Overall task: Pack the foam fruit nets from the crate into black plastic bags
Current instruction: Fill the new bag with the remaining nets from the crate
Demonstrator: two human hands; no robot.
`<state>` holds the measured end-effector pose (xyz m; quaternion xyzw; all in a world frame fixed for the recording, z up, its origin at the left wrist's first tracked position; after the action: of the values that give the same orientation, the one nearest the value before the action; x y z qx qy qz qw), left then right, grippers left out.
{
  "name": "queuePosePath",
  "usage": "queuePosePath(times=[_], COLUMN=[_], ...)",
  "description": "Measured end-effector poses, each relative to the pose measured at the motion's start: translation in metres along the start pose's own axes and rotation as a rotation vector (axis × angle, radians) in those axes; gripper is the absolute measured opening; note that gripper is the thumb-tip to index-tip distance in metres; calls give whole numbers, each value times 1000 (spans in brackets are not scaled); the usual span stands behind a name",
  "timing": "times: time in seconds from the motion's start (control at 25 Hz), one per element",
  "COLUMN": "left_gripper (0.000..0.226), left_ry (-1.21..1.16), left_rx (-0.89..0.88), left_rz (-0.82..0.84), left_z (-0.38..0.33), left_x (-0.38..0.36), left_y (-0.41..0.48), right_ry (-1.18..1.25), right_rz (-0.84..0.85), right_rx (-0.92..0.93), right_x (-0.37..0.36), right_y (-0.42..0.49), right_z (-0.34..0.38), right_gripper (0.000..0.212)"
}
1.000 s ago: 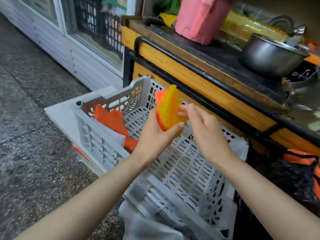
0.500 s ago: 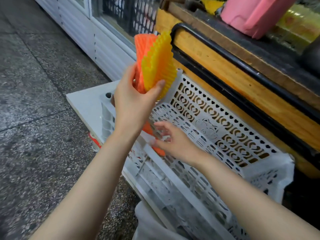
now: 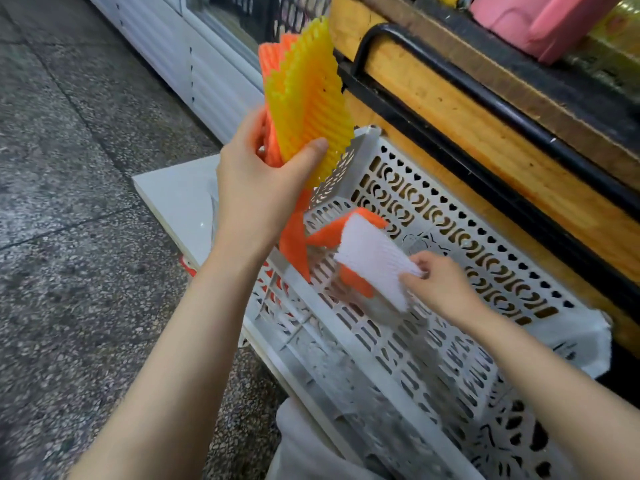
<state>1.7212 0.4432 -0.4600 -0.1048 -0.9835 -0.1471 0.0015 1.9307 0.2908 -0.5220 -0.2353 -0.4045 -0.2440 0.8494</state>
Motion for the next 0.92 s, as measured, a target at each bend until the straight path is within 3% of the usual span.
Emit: queuePosePath(times=[0.16,0.28,0.44,0.6,0.72,0.76,0.84,0.88,0.92], left_gripper=[25,25,28,47,39,44,76,81,73], left_ry=[65,180,256,137,-92,-95,13,78,121], left_rx=[34,90,123,180,208,217,205,178,166], left_rz=[29,66,131,309,428,432,409,386,344], left_z=[4,8,12,11,4,1,3,3,4], left_x=[-8,-16,-27,-48,-58,-58,-59,-58,-55], left_y=[-6,-12,-21,-33,-40,-41,-39,-37,-35], right_ry=[140,423,772,611,457,410,367,391,446], right_rz=[-156,-290,-269,-134,-164,-178,-174,-147,-108], right_rx=[72,125,162,162,184,215,285,317,337], right_x=[37,46,37,17,17,18,17,16,13], right_y=[-16,-29,-38,-33,-26,-26,-28,-29,-30], right_z=[12,33,61,78,79,79,81,83,84], right_gripper=[9,12,17,22,26,24,22,22,21])
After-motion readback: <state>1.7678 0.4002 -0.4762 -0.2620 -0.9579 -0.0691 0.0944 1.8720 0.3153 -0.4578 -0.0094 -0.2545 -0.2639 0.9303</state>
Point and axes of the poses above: each hand's wrist, its own y-axis towards the middle knuckle, its own x-axis out of the back of the hand, z = x × y, the point moved 5 cm from there along y, towards the middle knuckle, and after that the axes turned 11 degrees about y, right-handed, at the moved point
